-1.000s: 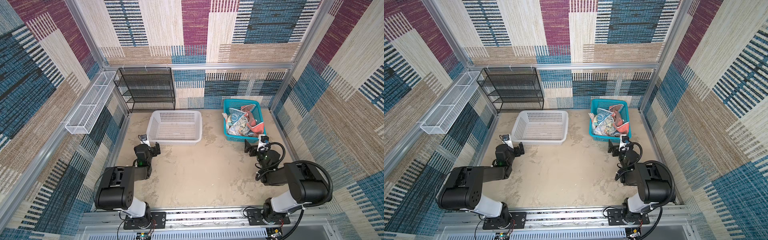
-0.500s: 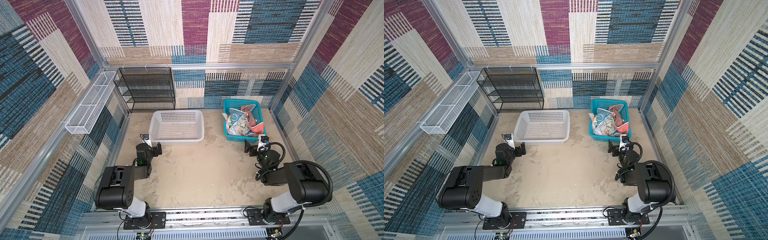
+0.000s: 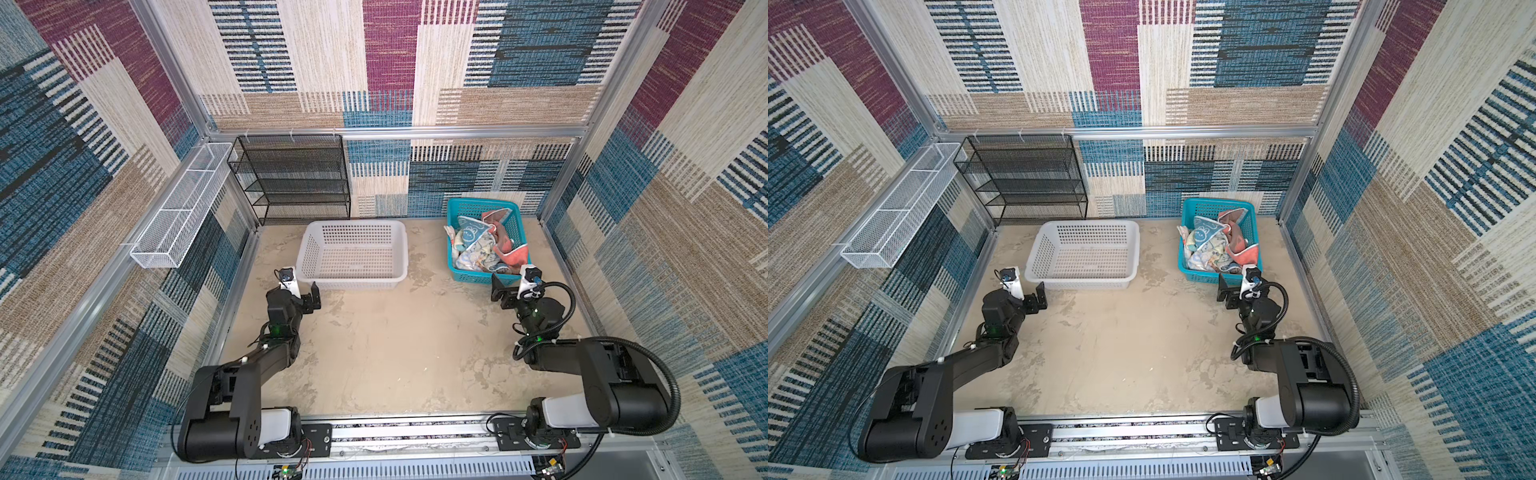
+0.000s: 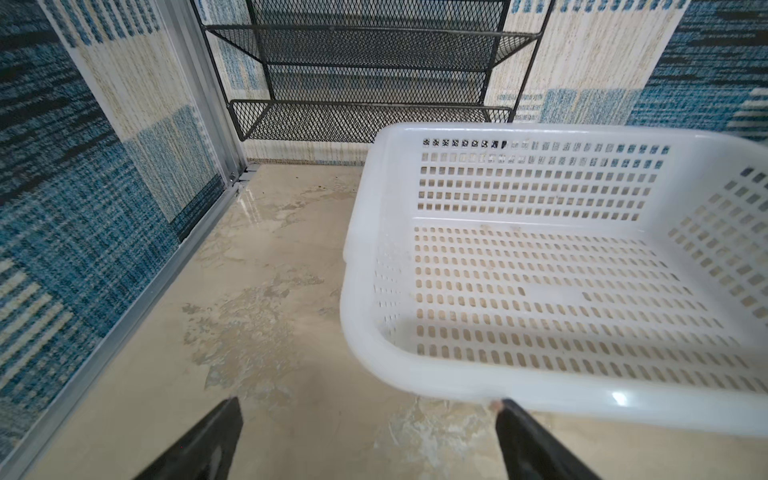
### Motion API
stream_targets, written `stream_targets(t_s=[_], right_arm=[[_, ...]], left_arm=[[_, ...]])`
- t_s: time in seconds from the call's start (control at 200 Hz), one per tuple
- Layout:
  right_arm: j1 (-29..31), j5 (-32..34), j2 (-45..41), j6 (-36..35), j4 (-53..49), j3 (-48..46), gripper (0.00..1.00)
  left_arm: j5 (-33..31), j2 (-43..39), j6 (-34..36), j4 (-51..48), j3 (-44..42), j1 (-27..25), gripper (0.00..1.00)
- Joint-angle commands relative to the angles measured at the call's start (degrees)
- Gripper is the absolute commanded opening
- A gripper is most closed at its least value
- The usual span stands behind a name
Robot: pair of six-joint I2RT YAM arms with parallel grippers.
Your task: Fold and stack the towels
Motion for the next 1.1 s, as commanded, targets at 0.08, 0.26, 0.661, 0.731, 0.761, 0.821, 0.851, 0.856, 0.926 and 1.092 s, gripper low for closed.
stream_targets(t_s=[0.08, 0.26, 0.661, 0.731, 0.761, 0.821, 0.851, 0.856, 0.926, 1.092], right_arm=[[0.78, 4.89, -4.36, 3.88, -16.31, 5.13, 1.0], [2.02, 6.84, -7.73, 7.18, -28.0, 10.96, 1.0], [3.97, 5.9, -7.42, 13.99, -47.31, 22.47, 1.0], [4.05, 5.45, -6.97, 14.47, -48.98, 23.72, 1.0], [4.06, 5.09, -6.76, 14.55, -49.45, 24.14, 1.0], [4.06, 4.6, -6.32, 14.7, -49.93, 24.82, 1.0], [4.02, 4.32, -5.92, 14.57, -50.11, 25.28, 1.0], [4.04, 4.3, -5.86, 14.55, -50.09, 25.29, 1.0], [4.04, 3.64, -5.12, 14.51, -50.08, 25.97, 1.0], [4.17, 1.54, -3.22, 14.53, -49.98, 27.34, 1.0]], left_arm=[[-4.37, -5.0, -7.49, -25.34, 8.22, -0.4, 1.0], [-6.44, -8.92, -10.03, -32.28, 10.58, -6.14, 1.0], [-8.54, 9.98, -15.34, -44.19, 34.61, -29.33, 1.0], [-7.12, 15.2, -14.52, -46.16, 40.61, -32.01, 1.0], [-8.3, 17.46, -14.26, -47.56, 43.35, -33.51, 1.0], [-9.37, 22.59, -14.25, -51.55, 49.55, -35.2, 1.0], [-9.77, 25.03, -14.57, -53.69, 52.35, -35.7, 1.0], [-9.84, 25.55, -14.67, -54.04, 53.01, -35.73, 1.0], [-9.84, 31.39, -15.13, -58.66, 59.96, -36.56, 1.0], [-11.17, 41.24, -16.66, -66.4, 72.03, -37.5, 1.0]])
